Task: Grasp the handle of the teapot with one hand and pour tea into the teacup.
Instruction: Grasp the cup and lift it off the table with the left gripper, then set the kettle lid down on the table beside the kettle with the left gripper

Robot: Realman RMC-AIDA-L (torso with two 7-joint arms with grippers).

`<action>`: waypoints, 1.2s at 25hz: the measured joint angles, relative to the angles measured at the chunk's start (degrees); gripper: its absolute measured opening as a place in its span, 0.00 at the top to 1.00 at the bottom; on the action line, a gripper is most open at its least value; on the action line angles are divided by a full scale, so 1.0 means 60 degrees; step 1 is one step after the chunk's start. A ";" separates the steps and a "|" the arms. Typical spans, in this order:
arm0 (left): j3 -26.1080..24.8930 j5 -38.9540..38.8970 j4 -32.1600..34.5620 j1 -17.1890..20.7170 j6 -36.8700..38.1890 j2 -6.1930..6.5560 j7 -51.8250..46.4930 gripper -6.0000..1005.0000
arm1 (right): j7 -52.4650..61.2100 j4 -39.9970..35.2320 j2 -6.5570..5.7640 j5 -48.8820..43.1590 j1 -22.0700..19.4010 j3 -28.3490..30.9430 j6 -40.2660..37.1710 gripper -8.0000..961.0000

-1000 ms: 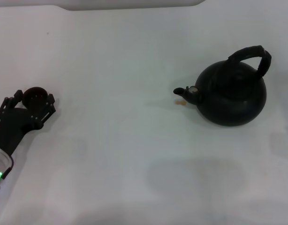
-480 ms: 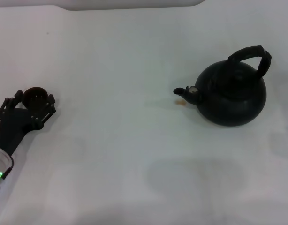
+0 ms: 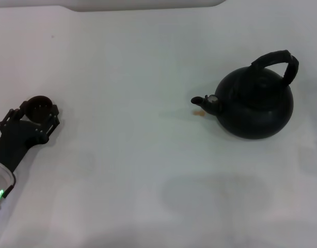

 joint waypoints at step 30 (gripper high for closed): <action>0.0163 0.4367 -0.1319 -0.0942 -0.0053 -0.0074 0.0001 0.29 | 0.0000 0.0015 0.0000 -0.0007 0.0033 0.0007 0.0016 0.18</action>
